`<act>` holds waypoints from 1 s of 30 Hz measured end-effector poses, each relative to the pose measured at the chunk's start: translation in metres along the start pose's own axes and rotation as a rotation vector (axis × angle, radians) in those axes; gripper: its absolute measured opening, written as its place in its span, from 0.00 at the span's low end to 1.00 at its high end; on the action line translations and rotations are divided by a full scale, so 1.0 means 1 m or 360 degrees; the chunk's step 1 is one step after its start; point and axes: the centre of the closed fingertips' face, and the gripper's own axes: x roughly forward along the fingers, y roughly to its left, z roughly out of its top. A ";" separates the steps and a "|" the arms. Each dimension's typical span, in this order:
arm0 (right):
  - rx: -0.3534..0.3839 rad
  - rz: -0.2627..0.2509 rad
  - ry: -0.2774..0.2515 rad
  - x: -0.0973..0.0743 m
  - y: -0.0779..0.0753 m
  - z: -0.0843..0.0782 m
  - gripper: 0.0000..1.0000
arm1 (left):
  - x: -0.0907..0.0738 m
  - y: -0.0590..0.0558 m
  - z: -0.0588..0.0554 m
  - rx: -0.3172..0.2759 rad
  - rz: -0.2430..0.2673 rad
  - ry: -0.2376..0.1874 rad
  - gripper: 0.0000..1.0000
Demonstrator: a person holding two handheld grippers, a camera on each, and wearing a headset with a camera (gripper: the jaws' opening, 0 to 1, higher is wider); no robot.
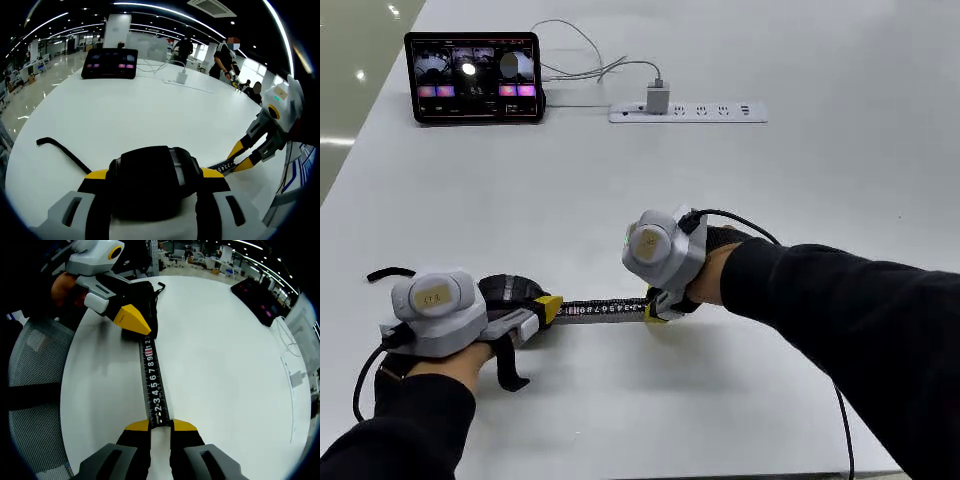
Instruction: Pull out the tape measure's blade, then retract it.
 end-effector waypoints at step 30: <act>0.0005 0.0004 -0.0030 0.005 0.001 0.013 0.10 | 0.001 0.000 -0.001 -0.0006 0.0002 0.0020 0.64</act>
